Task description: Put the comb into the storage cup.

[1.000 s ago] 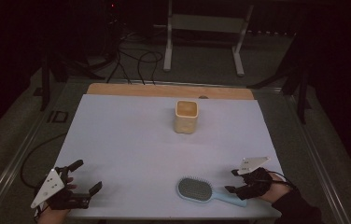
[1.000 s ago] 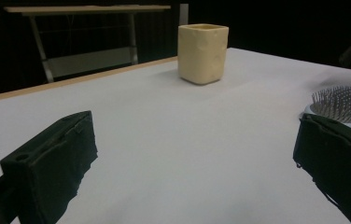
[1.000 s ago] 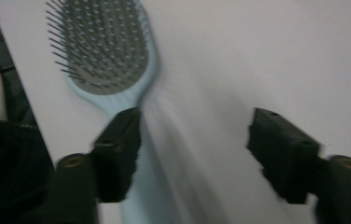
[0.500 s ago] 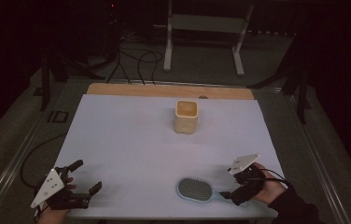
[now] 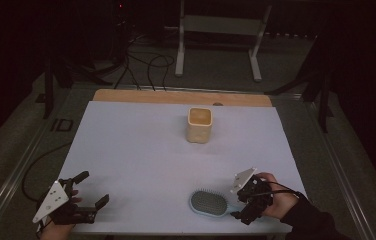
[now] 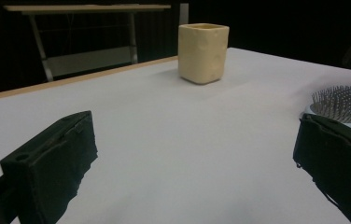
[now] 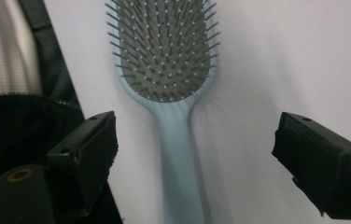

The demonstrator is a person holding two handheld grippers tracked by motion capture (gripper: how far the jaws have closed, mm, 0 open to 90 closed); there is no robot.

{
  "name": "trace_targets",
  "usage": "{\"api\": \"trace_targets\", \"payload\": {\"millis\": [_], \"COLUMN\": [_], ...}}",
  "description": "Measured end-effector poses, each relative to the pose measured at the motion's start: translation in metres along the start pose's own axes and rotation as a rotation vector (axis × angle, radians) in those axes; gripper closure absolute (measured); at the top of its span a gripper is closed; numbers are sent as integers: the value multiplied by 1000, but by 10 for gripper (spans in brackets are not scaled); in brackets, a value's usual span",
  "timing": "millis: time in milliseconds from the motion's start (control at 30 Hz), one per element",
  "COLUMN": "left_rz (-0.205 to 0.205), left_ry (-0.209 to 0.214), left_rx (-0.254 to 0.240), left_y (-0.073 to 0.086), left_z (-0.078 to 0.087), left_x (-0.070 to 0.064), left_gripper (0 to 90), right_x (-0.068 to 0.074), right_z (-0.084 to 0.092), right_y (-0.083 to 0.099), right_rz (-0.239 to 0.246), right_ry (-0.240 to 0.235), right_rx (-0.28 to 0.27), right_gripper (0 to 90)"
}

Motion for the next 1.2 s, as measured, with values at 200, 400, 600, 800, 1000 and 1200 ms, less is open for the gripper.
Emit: {"api": "trace_targets", "payload": {"millis": [200,400,600,800,1000,1200], "left_rz": [1,-2,-2,4,6,5], "left_ry": [1,2,2,4,3,4], "left_rx": [0,-1,0,2,3,2], "left_y": [0,0,0,0,0,0], "left_z": [0,0,0,0,0,0], "left_x": [0,0,-1,0,-1,0], "left_gripper": [0,0,0,0,0,0], "right_x": [4,6,9,12,12,11], "right_z": [-8,-17,-23,-34,-40,-45], "right_y": [-5,-8,-8,-8,-7,-8], "right_rz": [-4,42,87,125,127,124], "right_ry": [-35,-35,-47,-58,-60,-54], "right_rx": [26,95,145,213,263,297], "right_gripper": [101,181,321,483,580,645]}}
Point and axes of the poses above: each handheld gripper's, and its own axes: z roughly backward along the jaws, y roughly out of its underside, x roughly to its left, the point moved 1 cm from there along -z, roughly forward along the jaws, and after that the axes turned 13 degrees about -x, right-handed, at the moved point
